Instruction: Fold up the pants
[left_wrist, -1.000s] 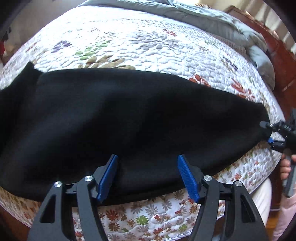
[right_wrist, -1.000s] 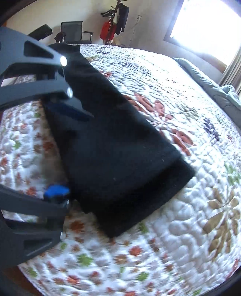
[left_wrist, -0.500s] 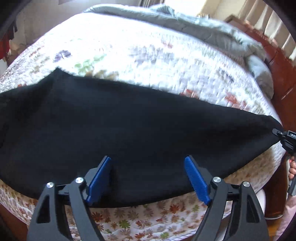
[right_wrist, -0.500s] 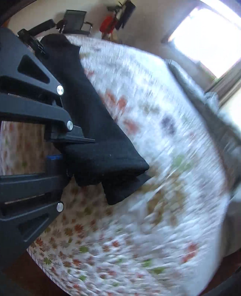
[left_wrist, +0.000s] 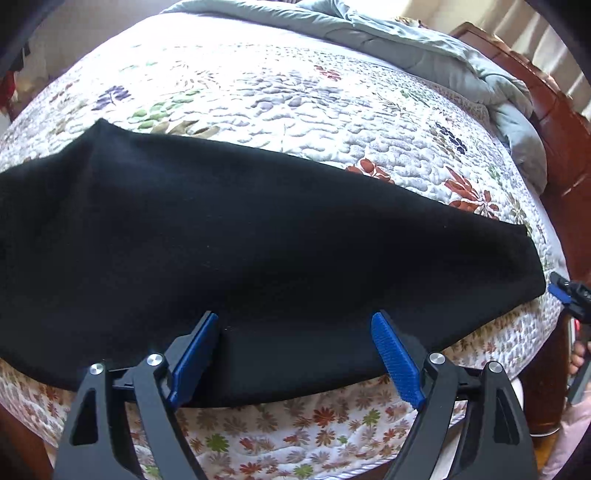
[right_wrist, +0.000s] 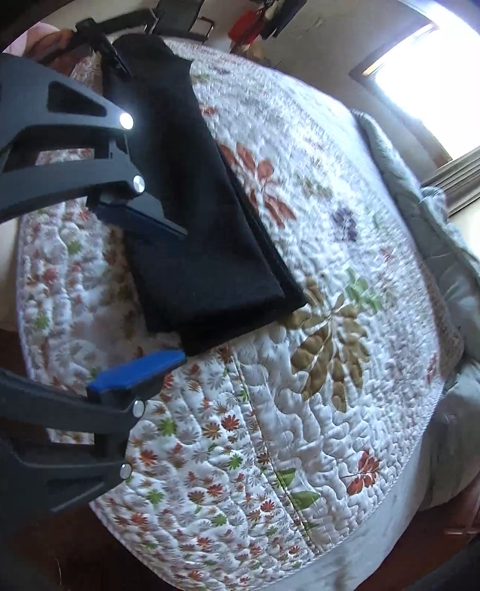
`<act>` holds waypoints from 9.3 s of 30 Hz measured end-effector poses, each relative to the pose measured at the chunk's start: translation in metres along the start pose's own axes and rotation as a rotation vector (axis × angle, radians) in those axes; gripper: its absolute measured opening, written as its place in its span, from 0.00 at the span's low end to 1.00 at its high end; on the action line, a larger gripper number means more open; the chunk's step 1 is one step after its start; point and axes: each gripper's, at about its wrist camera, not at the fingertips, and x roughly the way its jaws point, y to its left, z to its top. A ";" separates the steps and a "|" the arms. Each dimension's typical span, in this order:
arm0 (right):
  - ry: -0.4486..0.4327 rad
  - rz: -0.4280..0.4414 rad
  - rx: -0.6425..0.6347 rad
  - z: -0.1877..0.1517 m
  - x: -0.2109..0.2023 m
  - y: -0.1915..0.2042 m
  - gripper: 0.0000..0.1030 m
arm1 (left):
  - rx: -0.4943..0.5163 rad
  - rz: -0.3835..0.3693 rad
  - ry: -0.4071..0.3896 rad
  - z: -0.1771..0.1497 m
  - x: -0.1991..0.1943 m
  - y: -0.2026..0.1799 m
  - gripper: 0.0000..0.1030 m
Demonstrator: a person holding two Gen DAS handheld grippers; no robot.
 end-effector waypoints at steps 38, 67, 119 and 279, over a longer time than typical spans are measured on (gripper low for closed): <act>0.046 -0.078 0.067 -0.001 0.021 -0.026 0.07 | 0.145 0.031 -0.003 -0.011 0.020 -0.055 0.88; 0.069 0.014 -0.158 0.053 0.031 0.010 0.47 | -0.025 0.030 -0.007 0.029 0.030 -0.044 0.88; -0.081 0.248 0.063 0.034 0.005 -0.006 0.08 | 0.014 0.144 -0.051 0.007 0.016 -0.044 0.94; 0.250 0.224 -0.338 -0.085 0.081 0.288 0.67 | -0.916 -0.078 -0.152 -0.054 -0.080 0.319 0.16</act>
